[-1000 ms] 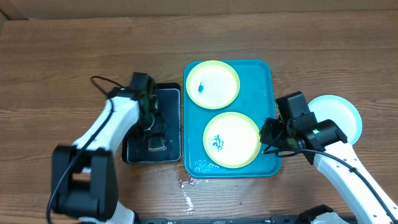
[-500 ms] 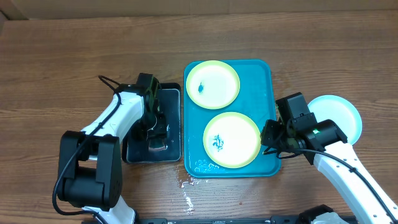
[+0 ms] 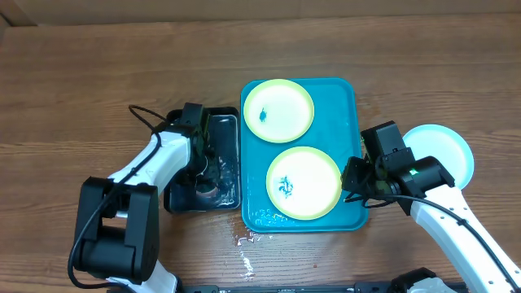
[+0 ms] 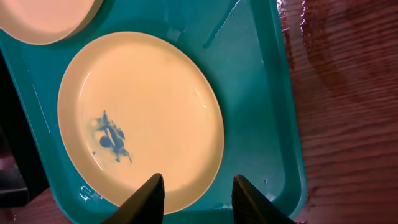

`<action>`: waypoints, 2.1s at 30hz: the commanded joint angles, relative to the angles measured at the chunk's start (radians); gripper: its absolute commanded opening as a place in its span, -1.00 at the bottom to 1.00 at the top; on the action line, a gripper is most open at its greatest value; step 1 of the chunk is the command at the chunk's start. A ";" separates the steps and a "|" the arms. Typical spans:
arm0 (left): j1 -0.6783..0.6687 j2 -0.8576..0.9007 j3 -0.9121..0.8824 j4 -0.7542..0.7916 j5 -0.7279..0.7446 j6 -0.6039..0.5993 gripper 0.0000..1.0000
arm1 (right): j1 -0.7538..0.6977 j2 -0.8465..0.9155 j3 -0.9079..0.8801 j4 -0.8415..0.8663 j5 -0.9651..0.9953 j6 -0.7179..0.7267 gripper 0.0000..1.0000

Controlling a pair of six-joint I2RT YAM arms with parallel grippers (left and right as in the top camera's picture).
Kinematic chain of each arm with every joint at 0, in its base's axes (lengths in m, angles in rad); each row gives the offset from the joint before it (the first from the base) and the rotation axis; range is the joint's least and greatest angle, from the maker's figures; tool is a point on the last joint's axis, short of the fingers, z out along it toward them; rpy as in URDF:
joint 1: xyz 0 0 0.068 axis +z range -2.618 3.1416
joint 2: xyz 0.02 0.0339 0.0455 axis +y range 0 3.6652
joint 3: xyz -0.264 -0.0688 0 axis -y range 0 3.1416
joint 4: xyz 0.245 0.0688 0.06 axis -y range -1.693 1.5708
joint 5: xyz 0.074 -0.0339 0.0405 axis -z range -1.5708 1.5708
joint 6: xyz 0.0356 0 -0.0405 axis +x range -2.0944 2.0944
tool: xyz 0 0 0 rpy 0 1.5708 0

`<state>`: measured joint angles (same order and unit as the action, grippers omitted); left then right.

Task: Clean dirty plates on tray and stack at the side
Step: 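Grasp the sponge in the black tray with the left gripper, then carry the sponge with the left gripper onto the lower plate, then scrub the lower plate's blue stain with the sponge in the left gripper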

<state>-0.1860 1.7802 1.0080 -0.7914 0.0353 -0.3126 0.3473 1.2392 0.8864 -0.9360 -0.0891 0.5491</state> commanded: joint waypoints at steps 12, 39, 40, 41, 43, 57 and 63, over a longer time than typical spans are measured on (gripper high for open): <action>-0.016 -0.066 0.242 -0.301 -0.071 -0.009 -0.91 | -0.185 0.005 0.017 -0.047 0.064 0.111 -0.04; -0.193 -0.107 0.402 -0.254 0.202 -0.045 -0.92 | -0.184 0.331 -0.019 0.143 -0.247 -0.236 -0.16; -0.214 -0.102 0.402 -0.237 0.201 -0.056 -0.92 | -0.184 0.346 -0.023 0.155 -0.250 -0.236 -0.27; -0.232 -0.096 0.402 -0.222 0.201 -0.065 -0.92 | -0.184 0.358 -0.026 0.168 -0.249 -0.236 -0.37; -0.268 -0.077 0.402 -0.188 0.202 -0.100 -0.92 | -0.184 0.374 -0.037 0.195 -0.249 -0.236 -0.43; -0.513 0.243 0.402 0.055 0.292 -0.328 -0.92 | -0.183 0.444 -0.116 0.304 -0.234 -0.197 -0.92; -0.492 0.353 0.402 0.009 0.256 -0.360 -0.92 | -0.183 0.444 -0.116 0.304 -0.234 -0.182 -0.92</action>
<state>-0.6979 2.0762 1.4059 -0.7410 0.3584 -0.6304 0.1642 1.6512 0.7982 -0.6289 -0.3698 0.3435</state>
